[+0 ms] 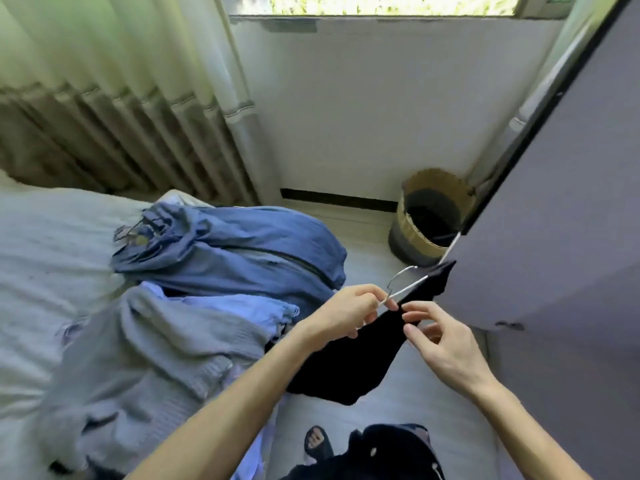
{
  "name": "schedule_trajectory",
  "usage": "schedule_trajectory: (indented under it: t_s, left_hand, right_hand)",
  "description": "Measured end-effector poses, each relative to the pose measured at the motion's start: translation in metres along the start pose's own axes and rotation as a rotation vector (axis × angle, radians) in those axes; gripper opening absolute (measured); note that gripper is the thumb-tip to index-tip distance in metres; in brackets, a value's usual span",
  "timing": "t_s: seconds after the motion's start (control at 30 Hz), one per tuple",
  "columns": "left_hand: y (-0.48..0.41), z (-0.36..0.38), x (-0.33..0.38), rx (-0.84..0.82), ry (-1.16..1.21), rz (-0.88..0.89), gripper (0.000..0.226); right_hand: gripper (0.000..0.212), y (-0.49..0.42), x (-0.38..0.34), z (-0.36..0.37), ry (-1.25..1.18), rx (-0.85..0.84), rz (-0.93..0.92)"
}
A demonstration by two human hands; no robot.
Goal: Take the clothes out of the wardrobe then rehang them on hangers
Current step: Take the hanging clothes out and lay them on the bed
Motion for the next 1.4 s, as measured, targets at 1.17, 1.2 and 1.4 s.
schedule_trajectory:
  t_s: [1.17, 1.2, 1.4]
  left_hand:
    - [0.357, -0.129, -0.112, 1.808, -0.023, 0.230, 0.016]
    - [0.364, -0.139, -0.107, 1.834, -0.041, 0.239, 0.017]
    - [0.398, -0.234, -0.087, 1.927, -0.115, 0.241, 0.008]
  right_hand:
    - [0.015, -0.066, -0.351, 0.219, 0.174, -0.400, -1.035]
    - [0.018, -0.068, -0.362, 0.224, 0.155, -0.396, -1.048]
    - [0.035, -0.083, -0.433, 0.270, 0.135, -0.390, -1.069]
Point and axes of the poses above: each hand's wrist, its own y-axis away from the middle knuckle, its own z-axis out of the palm, x = y × z, the point moved 2 cm from there along -y, towards the middle knuckle, and after that the axes turned 13 degrees about y, right-handed, at the moved point
